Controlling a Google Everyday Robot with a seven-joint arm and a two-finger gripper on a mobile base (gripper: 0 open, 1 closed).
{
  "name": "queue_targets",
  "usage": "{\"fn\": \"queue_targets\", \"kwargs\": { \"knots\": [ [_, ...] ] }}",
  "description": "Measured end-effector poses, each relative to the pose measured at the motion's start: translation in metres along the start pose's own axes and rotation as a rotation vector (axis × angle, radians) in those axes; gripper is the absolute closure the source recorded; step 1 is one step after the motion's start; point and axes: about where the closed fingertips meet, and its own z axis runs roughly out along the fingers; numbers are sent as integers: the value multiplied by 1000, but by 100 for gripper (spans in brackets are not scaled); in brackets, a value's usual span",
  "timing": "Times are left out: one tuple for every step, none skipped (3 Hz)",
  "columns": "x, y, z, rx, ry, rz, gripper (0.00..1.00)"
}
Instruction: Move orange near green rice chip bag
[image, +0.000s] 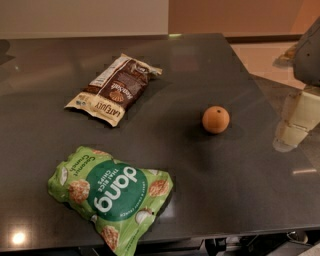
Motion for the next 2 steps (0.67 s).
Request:
{"fn": "queue_targets", "kwargs": {
  "knots": [
    [0,0,0,0,0,0,0],
    [-4,-6,2,-15,-9,-2,0]
  ]
}}
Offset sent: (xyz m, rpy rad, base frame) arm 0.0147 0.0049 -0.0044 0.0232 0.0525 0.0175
